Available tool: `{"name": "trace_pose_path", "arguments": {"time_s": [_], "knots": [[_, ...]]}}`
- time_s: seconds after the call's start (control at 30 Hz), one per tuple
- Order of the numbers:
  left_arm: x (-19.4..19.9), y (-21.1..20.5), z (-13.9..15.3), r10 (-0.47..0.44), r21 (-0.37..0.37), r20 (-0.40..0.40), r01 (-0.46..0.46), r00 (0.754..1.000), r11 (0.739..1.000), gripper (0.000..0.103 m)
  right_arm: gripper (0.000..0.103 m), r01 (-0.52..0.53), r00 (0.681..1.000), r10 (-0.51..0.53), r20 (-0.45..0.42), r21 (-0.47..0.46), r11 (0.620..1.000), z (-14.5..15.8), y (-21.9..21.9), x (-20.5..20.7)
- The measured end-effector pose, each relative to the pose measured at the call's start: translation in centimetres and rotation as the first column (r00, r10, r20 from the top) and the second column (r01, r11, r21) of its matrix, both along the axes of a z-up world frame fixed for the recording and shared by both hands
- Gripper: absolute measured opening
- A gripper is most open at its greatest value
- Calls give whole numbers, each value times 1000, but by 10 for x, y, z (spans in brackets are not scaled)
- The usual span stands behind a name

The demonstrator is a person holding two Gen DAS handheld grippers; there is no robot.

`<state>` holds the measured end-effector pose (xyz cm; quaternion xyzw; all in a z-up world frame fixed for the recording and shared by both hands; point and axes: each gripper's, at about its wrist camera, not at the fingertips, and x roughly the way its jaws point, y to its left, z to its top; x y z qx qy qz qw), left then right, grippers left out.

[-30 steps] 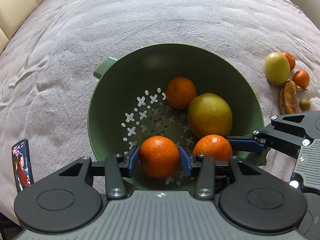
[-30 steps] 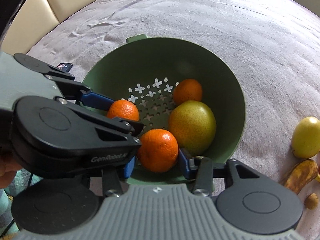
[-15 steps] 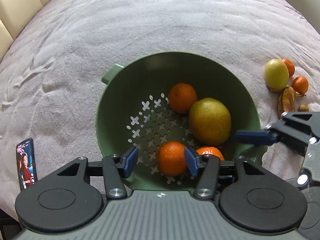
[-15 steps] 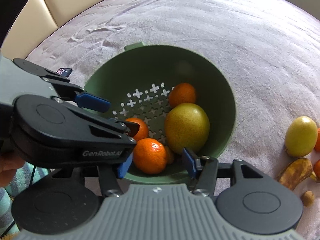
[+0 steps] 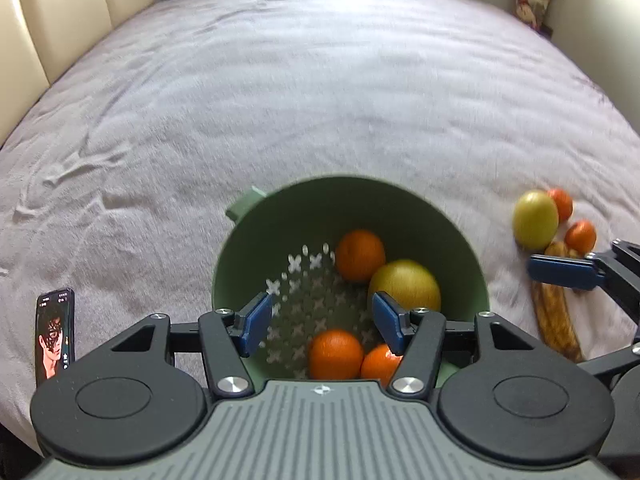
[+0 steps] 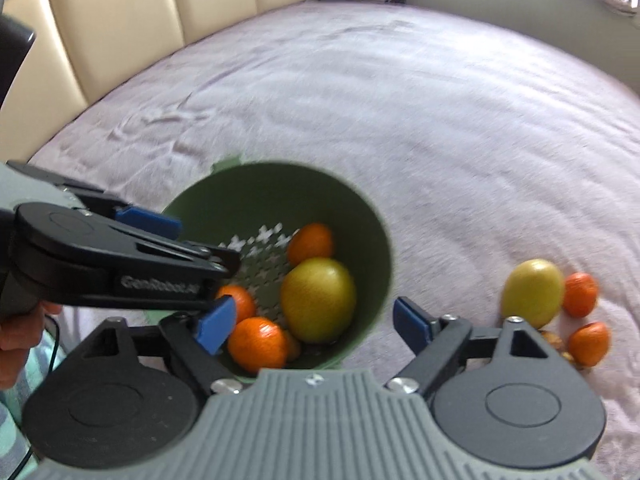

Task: Organize fruits
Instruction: 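Withdraw both open tools from the colander toward the remaining fruit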

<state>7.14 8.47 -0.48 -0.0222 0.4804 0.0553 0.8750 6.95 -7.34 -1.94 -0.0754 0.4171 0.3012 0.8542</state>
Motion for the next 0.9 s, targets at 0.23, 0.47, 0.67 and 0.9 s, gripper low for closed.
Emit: {"name": "trace_pose_path", "arguments": {"time_s": [0.23,0.47,0.67,0.9], "knots": [[-3,-7,17,-3,-4,115,3,993,1000,69,86,150,988,-151,41,26,988,10,-37,5],[-8,-29,21,-72,-44,172,80,982,996,69,88,307,952,-307,17,-1,952,6,-72,12],[-10,-60,19,-164,-21,210,173,964,985,69,88,413,911,-412,22,-54,909,-4,-98,14],[-6,-94,14,-254,-35,257,272,932,962,69,88,496,868,-497,25,-102,862,-14,-125,16]]}}
